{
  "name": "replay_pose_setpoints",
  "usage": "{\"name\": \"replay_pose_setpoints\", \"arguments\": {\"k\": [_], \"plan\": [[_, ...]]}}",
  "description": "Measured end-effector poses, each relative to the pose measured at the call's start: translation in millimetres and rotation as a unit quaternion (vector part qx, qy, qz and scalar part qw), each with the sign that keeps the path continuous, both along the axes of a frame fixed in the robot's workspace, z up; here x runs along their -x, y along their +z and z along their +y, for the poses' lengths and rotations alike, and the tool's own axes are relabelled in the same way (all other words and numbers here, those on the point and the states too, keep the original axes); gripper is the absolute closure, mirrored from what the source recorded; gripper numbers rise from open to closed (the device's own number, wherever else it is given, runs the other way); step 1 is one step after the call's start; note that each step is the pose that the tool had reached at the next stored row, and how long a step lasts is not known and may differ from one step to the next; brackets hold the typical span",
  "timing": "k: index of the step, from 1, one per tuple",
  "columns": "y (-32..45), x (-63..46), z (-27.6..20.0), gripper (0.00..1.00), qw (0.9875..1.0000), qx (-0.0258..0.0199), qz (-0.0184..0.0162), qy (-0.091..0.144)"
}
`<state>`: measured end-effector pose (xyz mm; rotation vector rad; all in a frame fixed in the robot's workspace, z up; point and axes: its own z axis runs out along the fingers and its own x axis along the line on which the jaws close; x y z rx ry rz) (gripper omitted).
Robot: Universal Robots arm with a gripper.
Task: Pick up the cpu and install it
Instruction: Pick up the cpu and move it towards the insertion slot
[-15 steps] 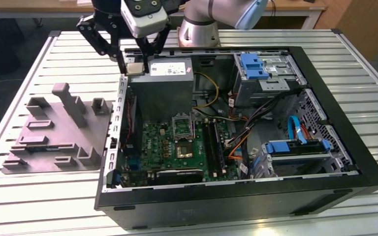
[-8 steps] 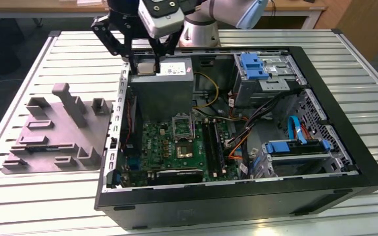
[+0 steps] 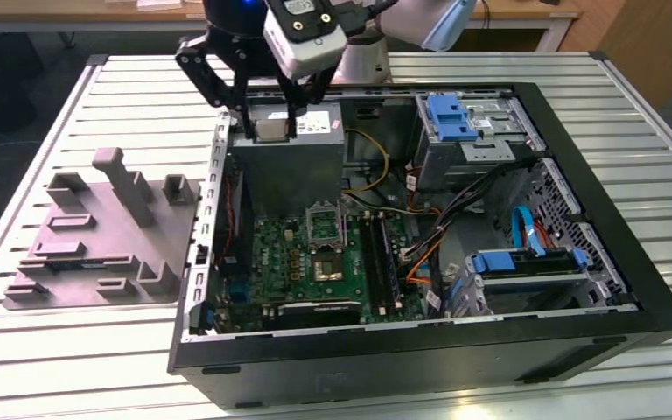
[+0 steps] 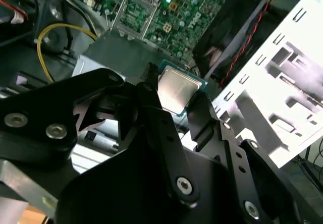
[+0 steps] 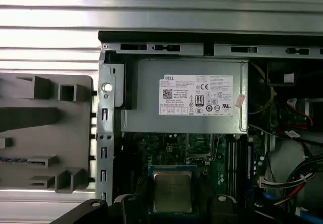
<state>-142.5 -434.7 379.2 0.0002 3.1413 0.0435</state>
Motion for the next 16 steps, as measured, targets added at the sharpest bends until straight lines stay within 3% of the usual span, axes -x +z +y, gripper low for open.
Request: {"name": "replay_pose_setpoints", "arguments": {"k": [4, 10, 16], "plan": [[-2.6, -5.4, -8.7, 0.53, 1.0000, -0.0002, -0.0001, 0.000], [-4.5, -30.3, -9.4, 0.53, 1.0000, -0.0001, 0.0003, 0.000], [-5.2, -57.0, -9.5, 0.53, 1.0000, -0.0001, 0.0031, 0.000]]}}
